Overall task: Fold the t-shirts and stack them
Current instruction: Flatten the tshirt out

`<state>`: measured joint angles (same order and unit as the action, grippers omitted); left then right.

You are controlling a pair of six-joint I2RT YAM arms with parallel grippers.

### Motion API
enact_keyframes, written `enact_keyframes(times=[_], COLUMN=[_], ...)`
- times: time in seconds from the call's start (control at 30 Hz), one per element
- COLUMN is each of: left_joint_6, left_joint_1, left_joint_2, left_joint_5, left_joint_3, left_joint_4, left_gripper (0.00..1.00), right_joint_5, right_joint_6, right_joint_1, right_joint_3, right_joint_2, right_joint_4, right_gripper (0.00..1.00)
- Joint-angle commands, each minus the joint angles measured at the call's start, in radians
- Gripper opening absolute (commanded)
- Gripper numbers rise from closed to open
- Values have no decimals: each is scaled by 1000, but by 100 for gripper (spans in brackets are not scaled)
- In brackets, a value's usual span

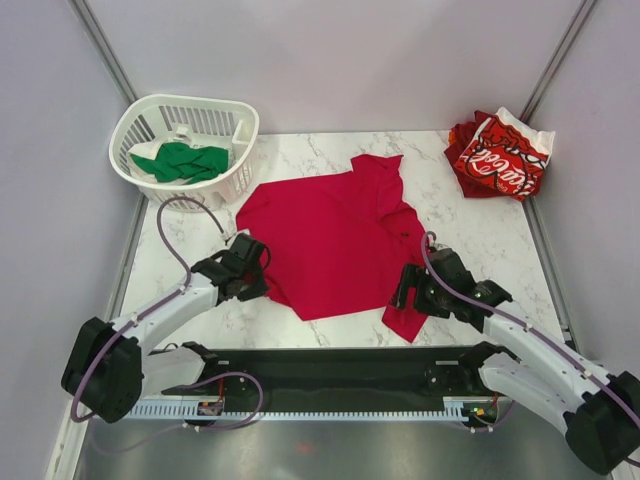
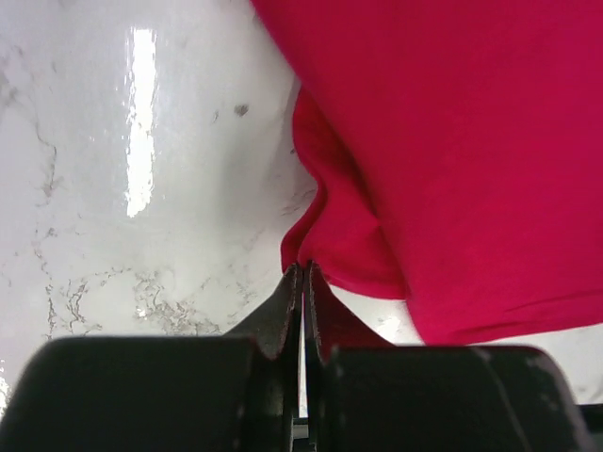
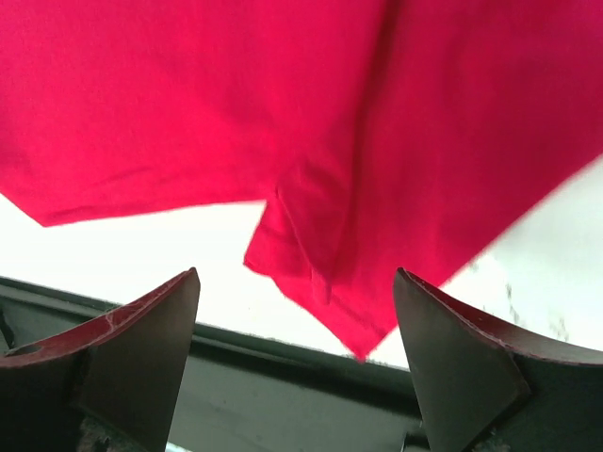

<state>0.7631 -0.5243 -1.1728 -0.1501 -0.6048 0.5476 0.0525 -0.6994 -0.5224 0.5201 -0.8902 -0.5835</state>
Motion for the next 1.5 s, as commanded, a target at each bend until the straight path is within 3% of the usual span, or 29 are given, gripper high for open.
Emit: enact_keyframes(times=[0.0, 0.17, 0.3, 0.7, 0.77, 0.93, 1.03, 1.1, 1.23, 1.47], left_joint_6=[-36, -28, -21, -31, -30, -33, -42, -48, -70, -286], left_joint_1=[-2, -2, -2, -2, -2, 0, 0, 0, 0, 0], left_joint_2=[64, 36, 44, 67, 71, 73, 81, 96, 194, 398], left_joint_5=[-83, -65, -68, -75, -77, -92, -95, -95, -103, -158], left_joint_3=[-88, -89, -70, -55, -50, -50, -59, -65, -148, -490], left_joint_4=[9, 9, 9, 11, 8, 9, 9, 12, 115, 271], left_gripper=[2, 2, 2, 2, 2, 2, 2, 2, 2, 2], right_joint_5=[-93, -155, -180, -175, -171, -183, -184, -190, -250, -394], right_joint_6=[-138, -261, -292, -281, -278, -282, -282, -275, -220, 13], right_joint_1=[-51, -123, -134, -200, -211, -226, -226, -226, -226, -225], right_joint_3=[-20, -89, -149, -203, -200, -207, -213, -192, -40, 591], right_joint_2=[102, 219, 270, 100, 74, 112, 131, 137, 157, 113], right_joint_4=[-94, -185, -205, -64, -52, -35, -32, -41, -123, -207], right_gripper=[91, 87, 72, 61, 55, 17, 3, 0, 0, 0])
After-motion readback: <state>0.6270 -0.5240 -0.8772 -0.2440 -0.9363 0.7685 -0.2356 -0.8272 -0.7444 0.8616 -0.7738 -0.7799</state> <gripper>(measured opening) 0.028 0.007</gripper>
